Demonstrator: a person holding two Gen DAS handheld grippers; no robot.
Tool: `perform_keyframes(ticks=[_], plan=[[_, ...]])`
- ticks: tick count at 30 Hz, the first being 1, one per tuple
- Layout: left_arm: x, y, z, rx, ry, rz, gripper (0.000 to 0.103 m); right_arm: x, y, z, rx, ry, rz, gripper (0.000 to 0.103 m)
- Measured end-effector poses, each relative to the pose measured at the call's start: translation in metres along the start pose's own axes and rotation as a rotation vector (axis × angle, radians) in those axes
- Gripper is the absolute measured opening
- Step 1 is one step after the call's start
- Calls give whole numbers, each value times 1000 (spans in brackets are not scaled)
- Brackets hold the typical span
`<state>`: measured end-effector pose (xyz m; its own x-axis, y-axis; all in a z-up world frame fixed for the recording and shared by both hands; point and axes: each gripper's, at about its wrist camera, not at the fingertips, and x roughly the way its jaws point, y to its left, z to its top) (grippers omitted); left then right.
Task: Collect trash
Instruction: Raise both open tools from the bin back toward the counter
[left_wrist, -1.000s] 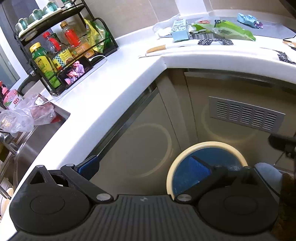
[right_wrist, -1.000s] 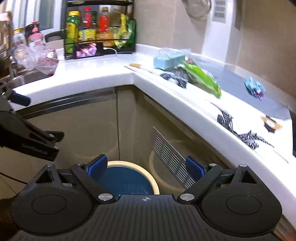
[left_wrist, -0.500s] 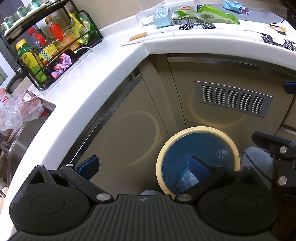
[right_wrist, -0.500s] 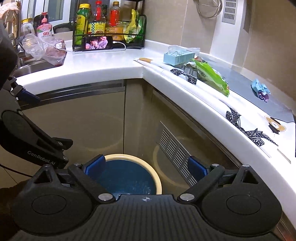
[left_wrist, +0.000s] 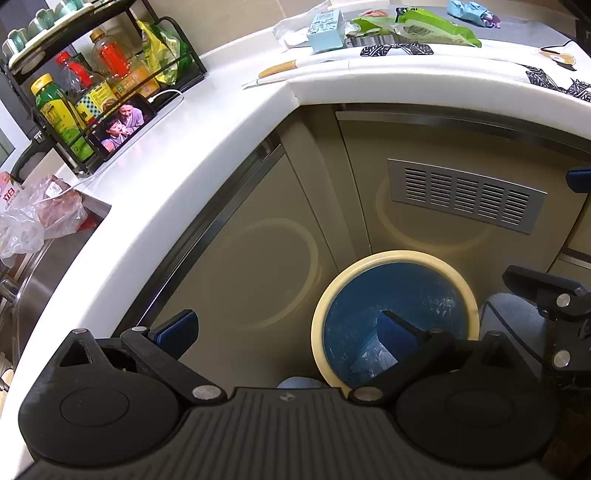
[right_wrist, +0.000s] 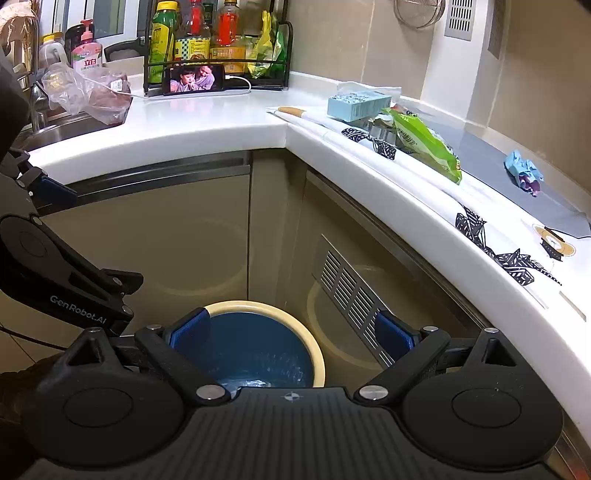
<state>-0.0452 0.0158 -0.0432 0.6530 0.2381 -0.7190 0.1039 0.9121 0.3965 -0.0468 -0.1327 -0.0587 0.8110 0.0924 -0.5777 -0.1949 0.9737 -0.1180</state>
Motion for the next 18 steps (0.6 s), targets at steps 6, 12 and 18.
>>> perform_keyframes(ticks=[6, 12, 18], plan=[[2, -1, 0, 1, 9, -1, 103, 2, -1, -1, 5, 7, 1, 96], [3, -2, 1, 7, 14, 2, 103, 4, -2, -1, 9, 13, 3, 96], [4, -3, 2, 7, 20, -2, 103, 4, -3, -1, 7, 7, -1, 96]])
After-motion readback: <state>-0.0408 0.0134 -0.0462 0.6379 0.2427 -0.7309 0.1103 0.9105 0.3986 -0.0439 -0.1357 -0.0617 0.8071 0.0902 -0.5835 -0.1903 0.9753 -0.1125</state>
